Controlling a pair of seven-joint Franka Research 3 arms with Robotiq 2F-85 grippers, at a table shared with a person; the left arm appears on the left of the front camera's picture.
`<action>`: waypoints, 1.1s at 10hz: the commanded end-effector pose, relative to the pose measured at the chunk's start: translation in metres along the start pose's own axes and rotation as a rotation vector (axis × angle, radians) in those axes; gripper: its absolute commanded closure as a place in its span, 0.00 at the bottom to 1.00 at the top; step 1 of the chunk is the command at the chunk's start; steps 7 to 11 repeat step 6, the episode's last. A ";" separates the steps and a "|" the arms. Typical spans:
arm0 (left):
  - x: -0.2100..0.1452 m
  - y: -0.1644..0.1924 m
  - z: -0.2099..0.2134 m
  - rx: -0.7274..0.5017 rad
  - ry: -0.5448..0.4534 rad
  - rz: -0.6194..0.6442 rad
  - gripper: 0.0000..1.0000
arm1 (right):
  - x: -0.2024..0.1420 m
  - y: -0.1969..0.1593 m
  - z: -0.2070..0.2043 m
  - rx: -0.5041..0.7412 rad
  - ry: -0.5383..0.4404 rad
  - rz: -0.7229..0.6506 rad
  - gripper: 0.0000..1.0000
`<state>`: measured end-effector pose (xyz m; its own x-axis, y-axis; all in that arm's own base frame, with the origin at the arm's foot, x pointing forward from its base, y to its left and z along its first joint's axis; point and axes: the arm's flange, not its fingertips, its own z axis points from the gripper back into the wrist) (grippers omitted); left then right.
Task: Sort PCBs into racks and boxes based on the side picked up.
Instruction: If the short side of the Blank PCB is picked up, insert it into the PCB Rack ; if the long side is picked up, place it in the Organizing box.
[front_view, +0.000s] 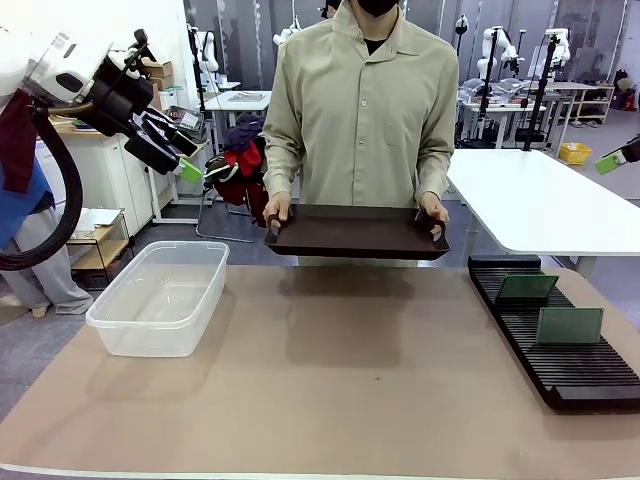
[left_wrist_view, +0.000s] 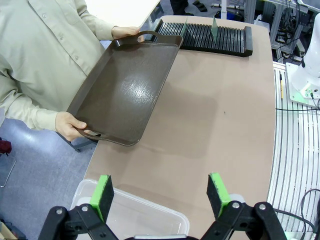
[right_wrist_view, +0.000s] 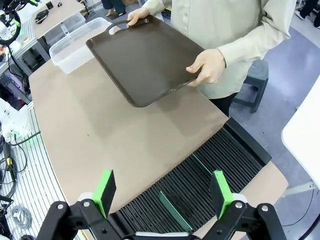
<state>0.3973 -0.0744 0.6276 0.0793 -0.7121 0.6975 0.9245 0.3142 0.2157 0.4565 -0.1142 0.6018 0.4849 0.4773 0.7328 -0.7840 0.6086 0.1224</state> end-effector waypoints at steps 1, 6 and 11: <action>-0.002 0.000 -0.001 -0.011 -0.016 -0.006 0.00 | 0.002 -0.001 0.001 -0.002 -0.001 0.002 0.00; -0.002 0.000 -0.001 -0.011 -0.016 -0.006 0.00 | 0.002 -0.001 0.001 -0.002 -0.001 0.002 0.00; -0.002 0.000 -0.001 -0.011 -0.016 -0.006 0.00 | 0.002 -0.001 0.001 -0.002 -0.001 0.002 0.00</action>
